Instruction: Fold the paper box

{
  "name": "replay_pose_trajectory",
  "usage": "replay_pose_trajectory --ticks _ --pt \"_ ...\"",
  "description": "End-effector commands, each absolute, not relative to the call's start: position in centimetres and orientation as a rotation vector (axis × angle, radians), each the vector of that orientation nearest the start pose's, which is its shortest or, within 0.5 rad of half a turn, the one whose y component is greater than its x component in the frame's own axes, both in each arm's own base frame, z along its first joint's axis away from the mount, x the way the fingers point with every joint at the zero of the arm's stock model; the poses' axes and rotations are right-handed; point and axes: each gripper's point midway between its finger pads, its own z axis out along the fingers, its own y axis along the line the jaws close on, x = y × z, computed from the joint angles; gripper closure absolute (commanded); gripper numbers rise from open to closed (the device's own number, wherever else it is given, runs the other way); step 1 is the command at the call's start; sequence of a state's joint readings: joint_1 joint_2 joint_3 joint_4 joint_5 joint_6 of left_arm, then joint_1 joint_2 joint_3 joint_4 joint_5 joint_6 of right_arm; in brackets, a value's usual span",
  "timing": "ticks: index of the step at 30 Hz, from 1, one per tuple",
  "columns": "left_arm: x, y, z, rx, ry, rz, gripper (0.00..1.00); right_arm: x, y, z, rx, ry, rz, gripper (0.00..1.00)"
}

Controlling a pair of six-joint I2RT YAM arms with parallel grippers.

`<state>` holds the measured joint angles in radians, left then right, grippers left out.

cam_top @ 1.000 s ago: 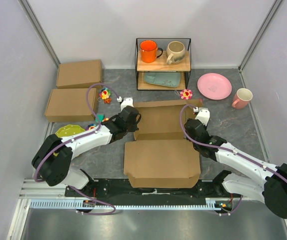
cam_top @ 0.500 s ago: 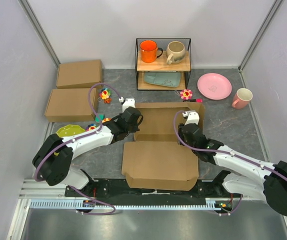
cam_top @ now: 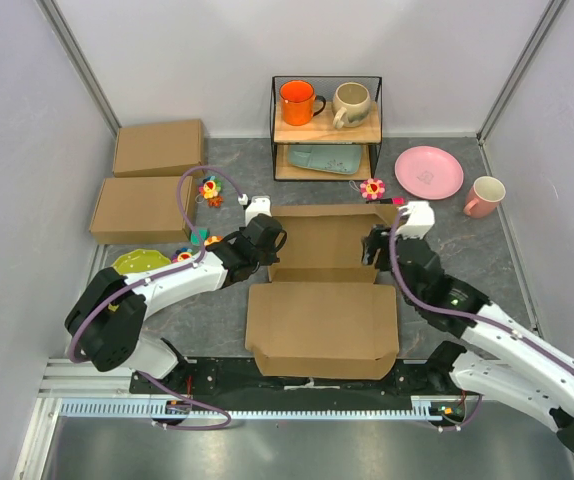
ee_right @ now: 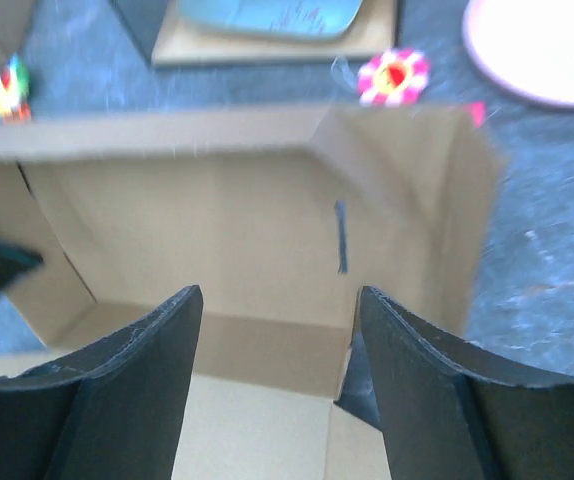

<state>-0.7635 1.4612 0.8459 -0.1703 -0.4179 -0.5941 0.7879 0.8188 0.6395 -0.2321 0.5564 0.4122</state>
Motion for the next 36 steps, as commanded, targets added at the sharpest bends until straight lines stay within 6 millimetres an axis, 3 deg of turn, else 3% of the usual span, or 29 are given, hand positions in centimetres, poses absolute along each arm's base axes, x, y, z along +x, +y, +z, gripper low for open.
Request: replay_pose_trajectory --ticks 1,3,5,15,26,31,34,36 --pt "29.9 -21.3 7.8 0.025 2.318 -0.147 0.98 26.0 10.1 24.8 0.220 1.805 0.104 0.28" --pt "29.8 -21.2 7.8 0.022 2.318 -0.148 0.98 26.1 8.7 25.4 0.284 1.797 0.030 0.29" --pt "29.8 -21.4 8.1 0.018 2.313 -0.161 0.98 26.0 7.5 24.5 0.304 1.828 -0.068 0.30" --pt "29.7 -21.2 9.0 0.032 2.298 -0.167 0.98 26.4 7.8 17.6 0.282 1.978 -0.155 0.34" --pt "29.7 -21.0 9.3 0.021 2.275 -0.175 0.98 27.1 7.0 14.0 0.284 2.047 -0.202 0.40" --pt "29.6 -21.0 9.3 0.022 2.276 -0.173 0.98 27.4 8.5 13.5 0.252 2.053 -0.099 0.64" --pt "29.7 -20.9 9.3 0.016 2.270 -0.166 0.98 27.3 9.3 14.7 0.250 2.024 -0.007 0.77" --pt "29.8 -20.8 9.3 0.015 2.261 -0.159 0.98 27.3 9.5 15.6 0.254 2.004 0.029 0.81"
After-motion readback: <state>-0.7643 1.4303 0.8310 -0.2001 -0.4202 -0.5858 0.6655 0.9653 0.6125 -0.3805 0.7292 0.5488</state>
